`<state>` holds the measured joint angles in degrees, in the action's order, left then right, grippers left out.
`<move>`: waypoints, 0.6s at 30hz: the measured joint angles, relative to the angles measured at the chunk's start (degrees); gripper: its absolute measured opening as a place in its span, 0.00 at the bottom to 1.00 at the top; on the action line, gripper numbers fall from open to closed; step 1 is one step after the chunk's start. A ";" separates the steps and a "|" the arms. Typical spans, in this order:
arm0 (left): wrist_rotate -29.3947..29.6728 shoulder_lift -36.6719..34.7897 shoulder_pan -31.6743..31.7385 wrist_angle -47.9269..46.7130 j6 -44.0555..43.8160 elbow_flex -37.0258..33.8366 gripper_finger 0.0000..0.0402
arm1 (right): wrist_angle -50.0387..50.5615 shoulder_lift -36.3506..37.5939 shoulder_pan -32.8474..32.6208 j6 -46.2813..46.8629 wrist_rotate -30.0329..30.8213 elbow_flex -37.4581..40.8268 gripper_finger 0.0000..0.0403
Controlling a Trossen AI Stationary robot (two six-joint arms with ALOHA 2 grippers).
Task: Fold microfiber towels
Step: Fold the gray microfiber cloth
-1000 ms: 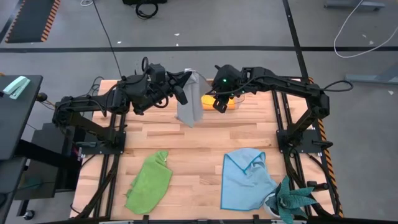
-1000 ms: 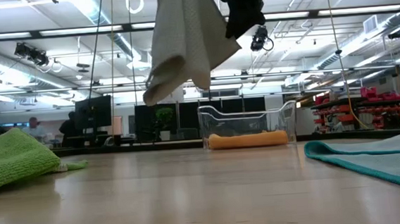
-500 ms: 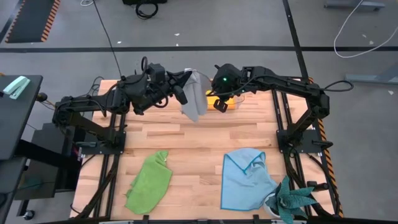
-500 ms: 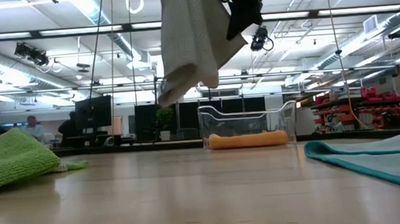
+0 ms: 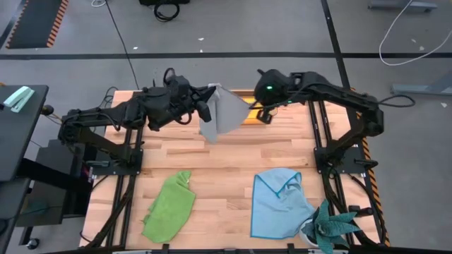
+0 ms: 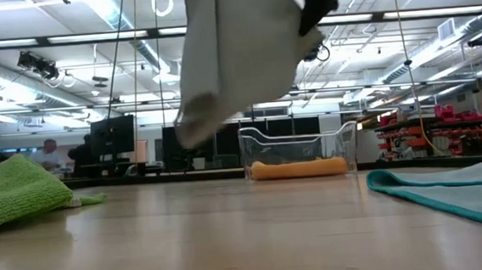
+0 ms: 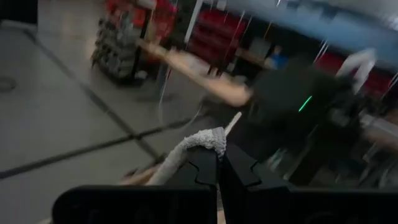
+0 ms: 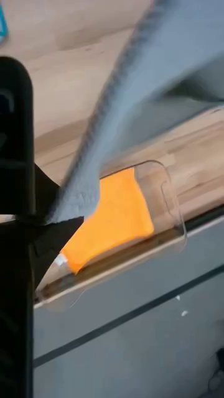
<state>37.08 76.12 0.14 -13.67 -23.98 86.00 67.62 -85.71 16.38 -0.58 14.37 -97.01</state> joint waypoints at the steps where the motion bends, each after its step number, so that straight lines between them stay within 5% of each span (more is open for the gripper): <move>1: 0.11 -0.07 0.00 -1.78 -1.17 0.00 0.02 | 0.52 1.09 0.00 0.29 0.26 -0.02 0.01; 13: -5.02 -0.53 -0.74 -22.49 -14.68 -0.03 0.02 | 10.12 7.66 0.01 -1.04 0.38 -0.27 0.00; 18: -7.30 -0.01 0.24 -31.48 -14.78 6.99 0.02 | 9.07 6.65 1.70 -4.37 0.56 -4.02 0.00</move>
<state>29.77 76.11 0.39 -45.15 -38.75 92.99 76.69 -79.06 18.08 -4.95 14.93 -101.03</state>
